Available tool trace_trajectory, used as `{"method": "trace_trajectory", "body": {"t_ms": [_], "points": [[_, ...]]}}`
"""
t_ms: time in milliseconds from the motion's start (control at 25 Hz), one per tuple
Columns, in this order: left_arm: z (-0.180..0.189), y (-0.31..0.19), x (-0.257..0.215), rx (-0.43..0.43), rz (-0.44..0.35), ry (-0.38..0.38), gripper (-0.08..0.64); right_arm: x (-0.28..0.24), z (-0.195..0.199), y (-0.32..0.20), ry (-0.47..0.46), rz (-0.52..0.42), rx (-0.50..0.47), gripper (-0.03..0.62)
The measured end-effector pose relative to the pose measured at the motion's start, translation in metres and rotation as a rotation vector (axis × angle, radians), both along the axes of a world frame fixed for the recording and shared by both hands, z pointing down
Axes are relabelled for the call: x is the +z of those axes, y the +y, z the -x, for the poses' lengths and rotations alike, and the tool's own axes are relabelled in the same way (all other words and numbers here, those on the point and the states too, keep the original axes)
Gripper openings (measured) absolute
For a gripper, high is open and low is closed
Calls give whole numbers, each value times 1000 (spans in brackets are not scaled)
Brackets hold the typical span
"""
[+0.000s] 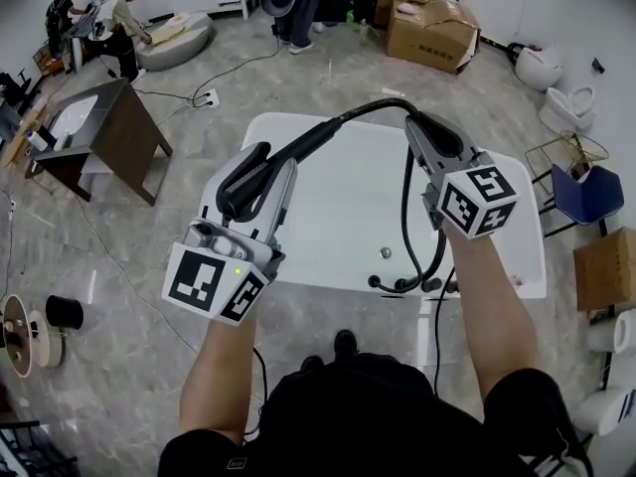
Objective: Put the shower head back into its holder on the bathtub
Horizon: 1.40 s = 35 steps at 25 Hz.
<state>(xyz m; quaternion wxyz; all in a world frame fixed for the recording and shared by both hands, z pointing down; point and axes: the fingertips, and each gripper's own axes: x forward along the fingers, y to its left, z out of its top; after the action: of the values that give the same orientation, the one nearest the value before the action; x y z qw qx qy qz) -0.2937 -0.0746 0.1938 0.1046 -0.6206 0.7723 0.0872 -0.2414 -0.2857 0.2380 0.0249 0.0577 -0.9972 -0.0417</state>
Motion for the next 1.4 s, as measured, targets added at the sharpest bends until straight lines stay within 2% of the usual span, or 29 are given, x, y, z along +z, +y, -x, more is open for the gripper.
{"method": "trace_trajectory", "body": {"t_ms": [200, 560, 920, 1160, 1400], "points": [[-2, 27, -9, -21, -19, -23, 140, -13, 5, 25, -16, -15, -25, 66], [8, 84, -1, -77, -8, -7, 140, -1, 24, 83, 9, 5, -77, 66], [16, 134, 1, -150, -2, -2, 138, 11, 35, 141, 16, 31, -172, 66], [5, 132, 14, -114, 18, 20, 137, 64, 12, 134, 95, 85, -129, 66], [-7, 104, 26, -45, 51, 33, 137, 112, -21, 113, 170, 140, -58, 64]]}}
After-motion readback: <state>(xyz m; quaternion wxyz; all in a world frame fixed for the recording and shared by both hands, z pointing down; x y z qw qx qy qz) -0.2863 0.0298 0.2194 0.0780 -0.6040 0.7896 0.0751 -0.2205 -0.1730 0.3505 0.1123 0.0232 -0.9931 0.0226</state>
